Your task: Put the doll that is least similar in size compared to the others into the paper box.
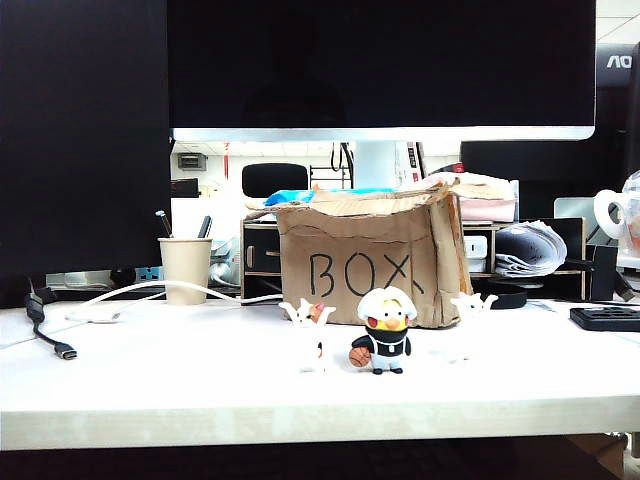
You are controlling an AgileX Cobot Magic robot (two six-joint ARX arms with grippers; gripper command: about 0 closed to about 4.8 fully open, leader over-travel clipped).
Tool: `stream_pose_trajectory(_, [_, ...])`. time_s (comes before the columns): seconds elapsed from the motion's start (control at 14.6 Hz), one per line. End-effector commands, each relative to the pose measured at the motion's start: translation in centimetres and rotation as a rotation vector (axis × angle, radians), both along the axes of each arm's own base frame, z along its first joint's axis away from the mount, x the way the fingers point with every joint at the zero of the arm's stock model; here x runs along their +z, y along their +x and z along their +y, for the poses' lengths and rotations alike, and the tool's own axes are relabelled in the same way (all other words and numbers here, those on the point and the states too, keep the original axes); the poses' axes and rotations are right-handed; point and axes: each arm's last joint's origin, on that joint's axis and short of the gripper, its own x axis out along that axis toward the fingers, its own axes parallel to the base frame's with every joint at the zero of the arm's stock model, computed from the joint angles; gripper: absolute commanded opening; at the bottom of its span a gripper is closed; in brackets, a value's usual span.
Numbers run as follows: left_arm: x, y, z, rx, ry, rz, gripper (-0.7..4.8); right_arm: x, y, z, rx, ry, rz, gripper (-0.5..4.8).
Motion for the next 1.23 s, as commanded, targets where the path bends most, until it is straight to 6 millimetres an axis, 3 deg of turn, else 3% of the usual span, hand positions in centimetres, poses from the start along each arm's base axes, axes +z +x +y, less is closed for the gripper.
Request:
stream_pose_trajectory(0.07, [0.2,0.0,0.0,-0.003,0.005,-0.014,-0.05,0.0,0.0,0.0,0.001,0.003,-0.011,-0.01])
stream_pose_trajectory(0.75, [0.1,0.0,-0.2,-0.023,0.005,-0.014,-0.05,0.0,0.0,0.0,0.001,0.003,-0.011,0.00])
stream_pose_trajectory(0.89, [0.1,0.0,-1.2,-0.121,0.004,-0.013,-0.05,0.0,0.0,0.0,0.001,0.003,-0.010,-0.01])
stream_pose_trajectory(0.96, [0.1,-0.2,-2.9,-0.299,0.003,-0.014,-0.05,0.0,0.0,0.0,0.001,0.003,-0.011,-0.01])
stream_pose_trajectory(1.23, [0.0,-1.9,-6.8,-0.741,0.004,0.002,-0.05,0.0,0.0,0.0,0.001,0.003,-0.010,-0.01])
